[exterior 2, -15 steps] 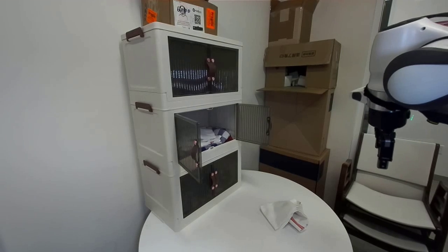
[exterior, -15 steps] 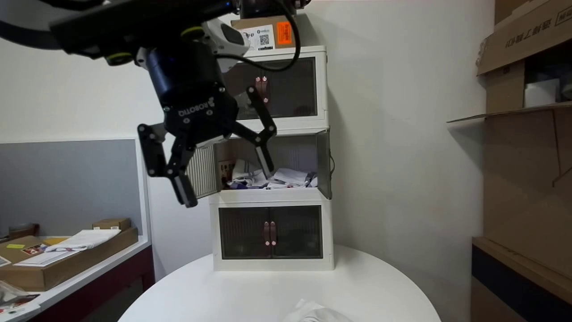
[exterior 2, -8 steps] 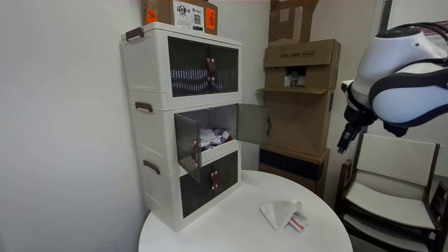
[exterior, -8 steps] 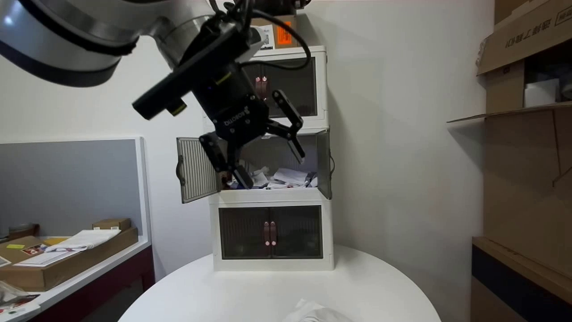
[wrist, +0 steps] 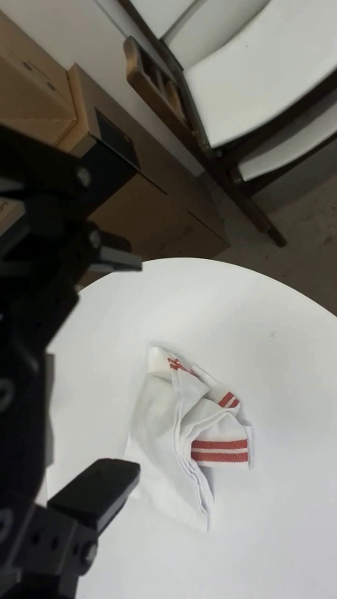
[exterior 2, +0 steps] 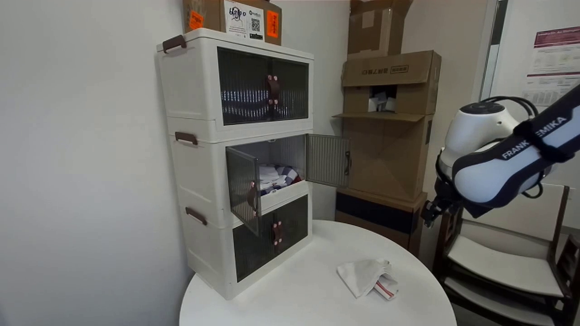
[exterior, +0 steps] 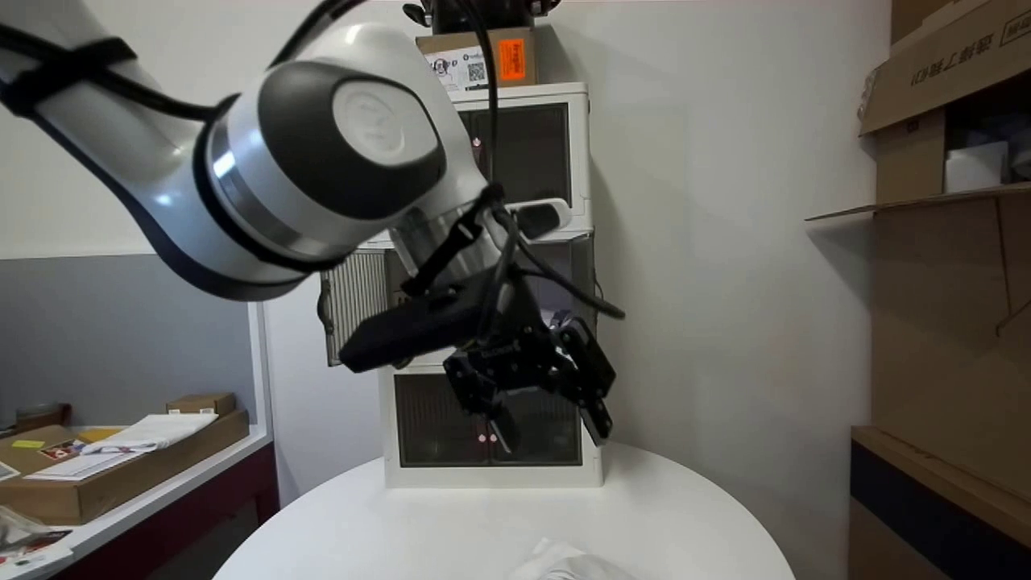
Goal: Put the towel inside the shelf in the middle
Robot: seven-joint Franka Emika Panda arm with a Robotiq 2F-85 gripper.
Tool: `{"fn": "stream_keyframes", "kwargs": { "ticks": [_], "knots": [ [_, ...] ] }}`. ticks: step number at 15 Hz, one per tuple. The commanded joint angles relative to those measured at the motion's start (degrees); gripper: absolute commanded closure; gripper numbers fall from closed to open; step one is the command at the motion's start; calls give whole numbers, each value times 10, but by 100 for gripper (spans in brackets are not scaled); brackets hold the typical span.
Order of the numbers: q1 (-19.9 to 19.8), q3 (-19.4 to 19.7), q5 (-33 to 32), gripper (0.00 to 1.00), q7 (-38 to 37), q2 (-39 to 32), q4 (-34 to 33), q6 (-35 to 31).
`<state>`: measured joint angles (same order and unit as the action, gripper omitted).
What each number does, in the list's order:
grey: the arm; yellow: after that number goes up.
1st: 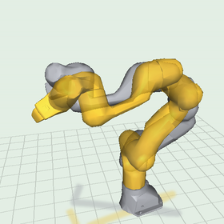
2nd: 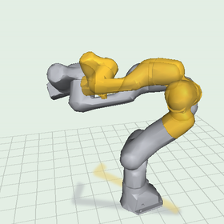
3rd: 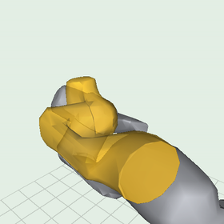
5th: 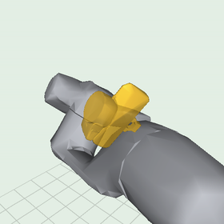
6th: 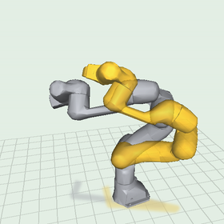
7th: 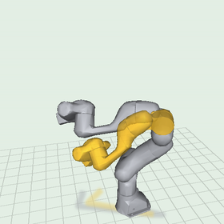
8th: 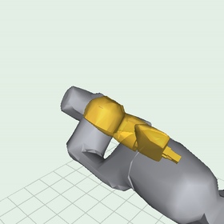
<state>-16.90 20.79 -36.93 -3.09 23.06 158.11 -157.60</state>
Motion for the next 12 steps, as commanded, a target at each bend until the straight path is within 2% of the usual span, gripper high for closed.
{"fn": "stream_keyframes", "kwargs": {
  "ticks": [1, 4, 5, 10, 11, 12],
  "knots": [
    [-34, -27, 48, 0, -23, -133, -45, -92],
    [-44, -41, 79, 0, -14, -217, -74, -142],
    [-29, -27, 69, 0, -25, -244, -86, -153],
    [-24, -53, 97, 0, -5, -359, -135, -180],
    [-22, -47, 146, 0, 54, -386, -142, -193],
    [-26, -59, 165, 0, 73, -404, -150, -196]
  ]
}}
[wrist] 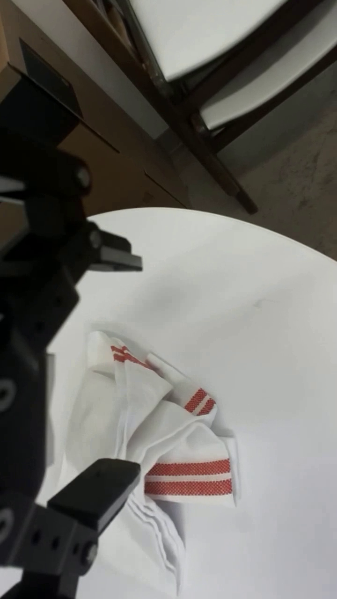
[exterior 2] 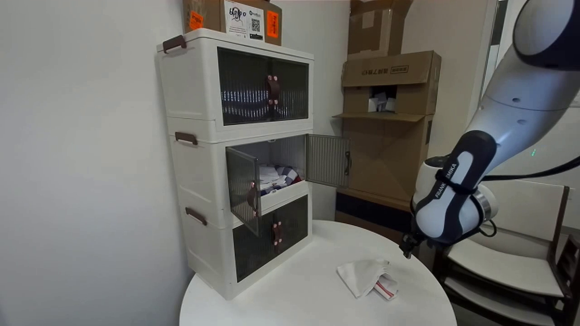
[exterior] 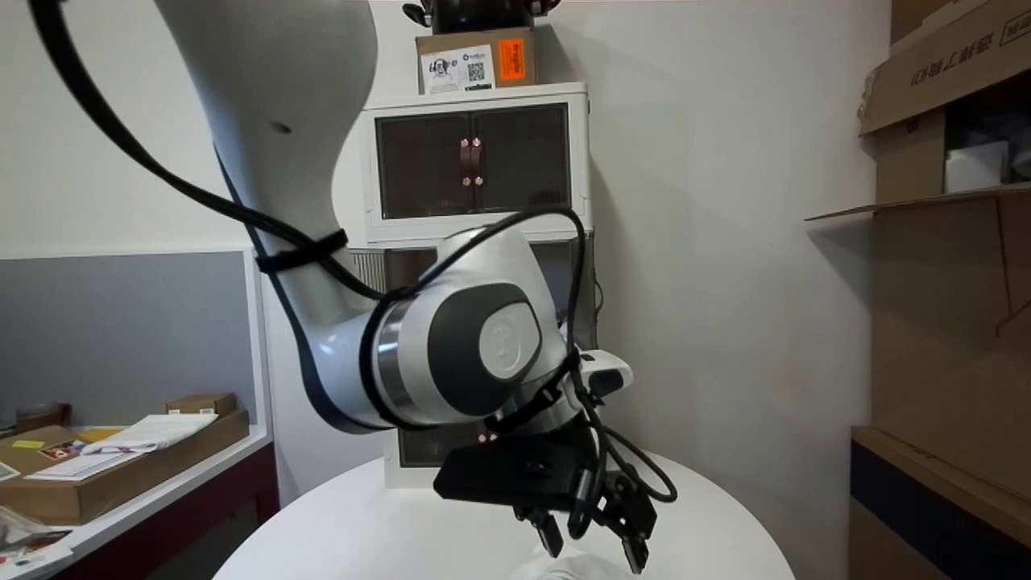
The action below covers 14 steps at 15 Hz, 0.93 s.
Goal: Put the towel inside the shelf in the middle
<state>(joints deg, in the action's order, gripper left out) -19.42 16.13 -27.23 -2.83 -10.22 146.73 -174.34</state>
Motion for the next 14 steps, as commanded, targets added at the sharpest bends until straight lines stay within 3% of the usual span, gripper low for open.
{"fn": "stream_keyframes", "kwargs": {
  "ticks": [1, 4, 7, 14],
  "knots": [
    [-12, -30, 93, 0, 103, -89, -46, -29],
    [-45, -74, 128, 0, 183, -133, -82, -16],
    [-74, -109, 112, 0, 271, -164, -117, 7],
    [-44, -102, 43, 0, 390, -197, -169, 16]
  ]
}}
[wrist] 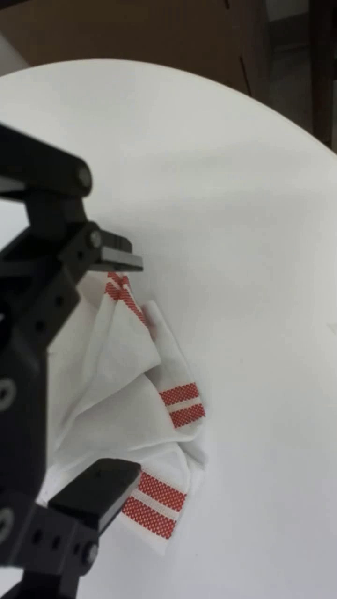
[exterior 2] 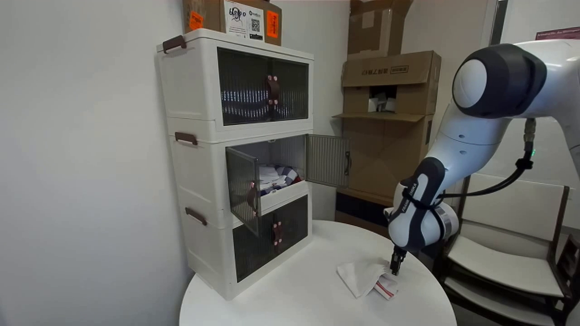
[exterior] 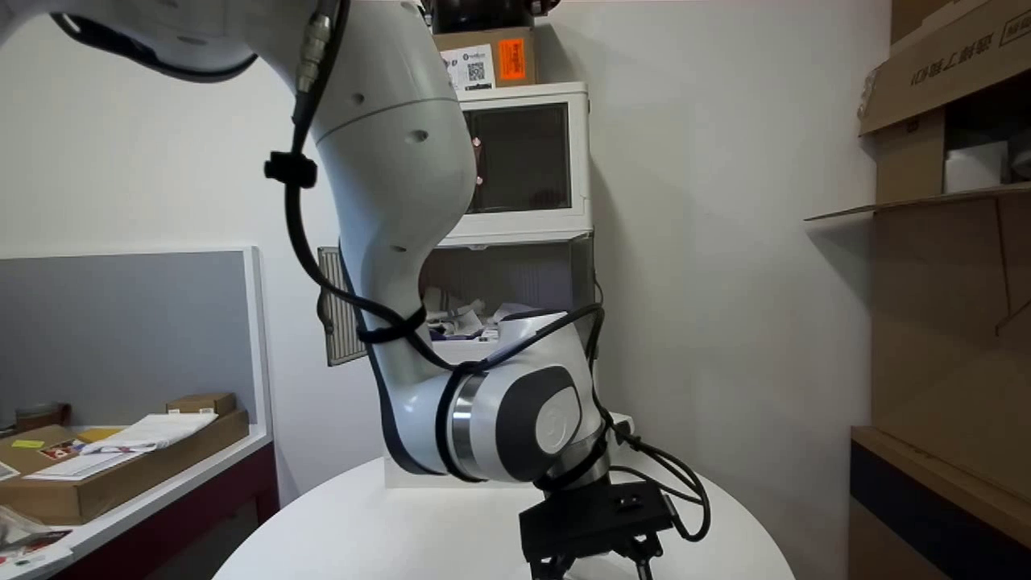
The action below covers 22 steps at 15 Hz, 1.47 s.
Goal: Put the towel inside the shelf in the middle
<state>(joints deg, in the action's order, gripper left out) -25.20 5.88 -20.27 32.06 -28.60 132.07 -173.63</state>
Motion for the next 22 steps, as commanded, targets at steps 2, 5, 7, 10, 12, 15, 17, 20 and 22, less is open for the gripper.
{"fn": "stream_keyframes", "kwargs": {
  "ticks": [2, 5, 7, 10, 12, 15, 17, 20, 22],
  "knots": [
    [26, -1, -43, 0, 63, -14, -22, 6],
    [49, -2, -54, 0, 85, -13, -13, 7],
    [65, 0, -54, 0, 92, -16, -15, 8],
    [85, 7, -53, 0, 94, -30, -29, 11],
    [97, 17, -54, 26, 88, -41, -41, 12],
    [111, 34, -58, 36, 83, -54, -53, 10],
    [116, 42, -60, 52, 83, -63, -60, 9],
    [122, 52, -62, 77, 81, -75, -68, 9],
    [125, 57, -63, 91, 79, -79, -67, 8]
  ]
}}
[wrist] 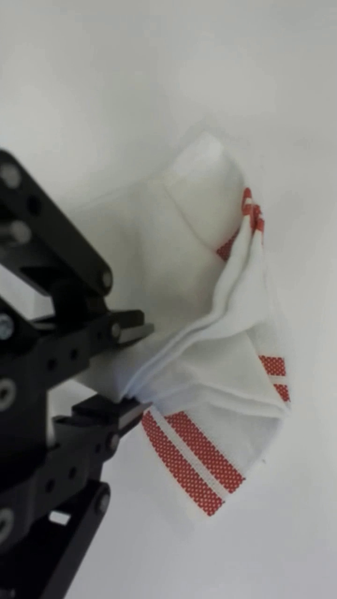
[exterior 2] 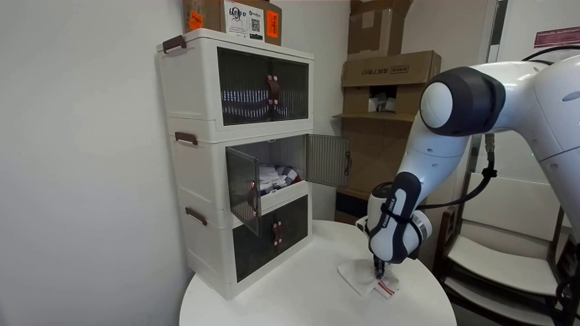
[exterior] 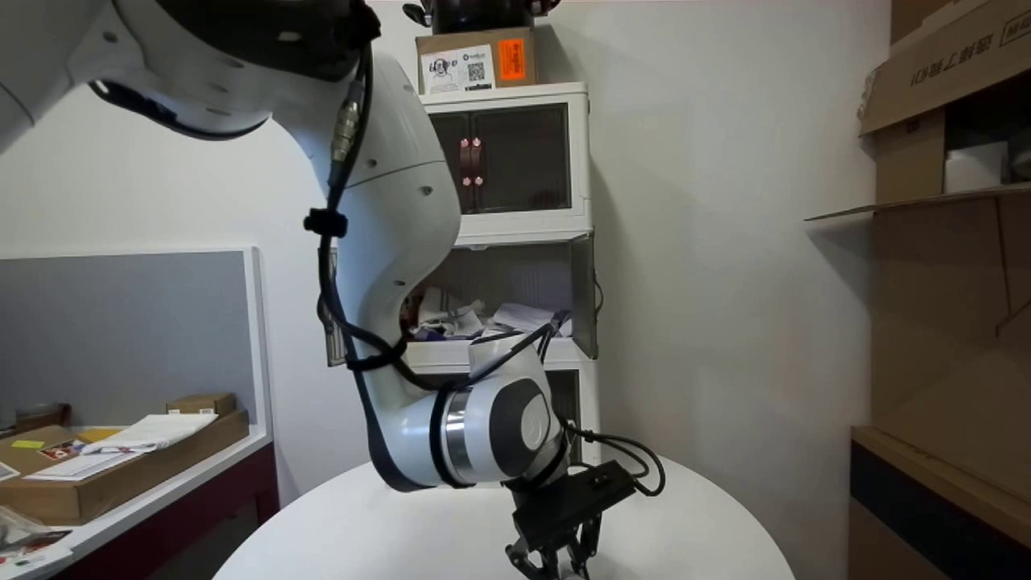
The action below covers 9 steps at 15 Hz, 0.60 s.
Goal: Put the towel inside the shelf in the middle
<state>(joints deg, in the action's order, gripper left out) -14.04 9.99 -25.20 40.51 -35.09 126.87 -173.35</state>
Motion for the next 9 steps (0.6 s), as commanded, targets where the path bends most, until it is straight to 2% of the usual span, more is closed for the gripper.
{"fn": "stream_keyframes", "kwargs": {
  "ticks": [1, 5, 9],
  "knots": [
    [9, 13, -12, 99, -3, -12, -12, 5],
    [-20, -25, 9, 98, 5, 33, 23, 20],
    [-97, -127, 59, 98, 37, 128, 88, 32]
  ]
}}
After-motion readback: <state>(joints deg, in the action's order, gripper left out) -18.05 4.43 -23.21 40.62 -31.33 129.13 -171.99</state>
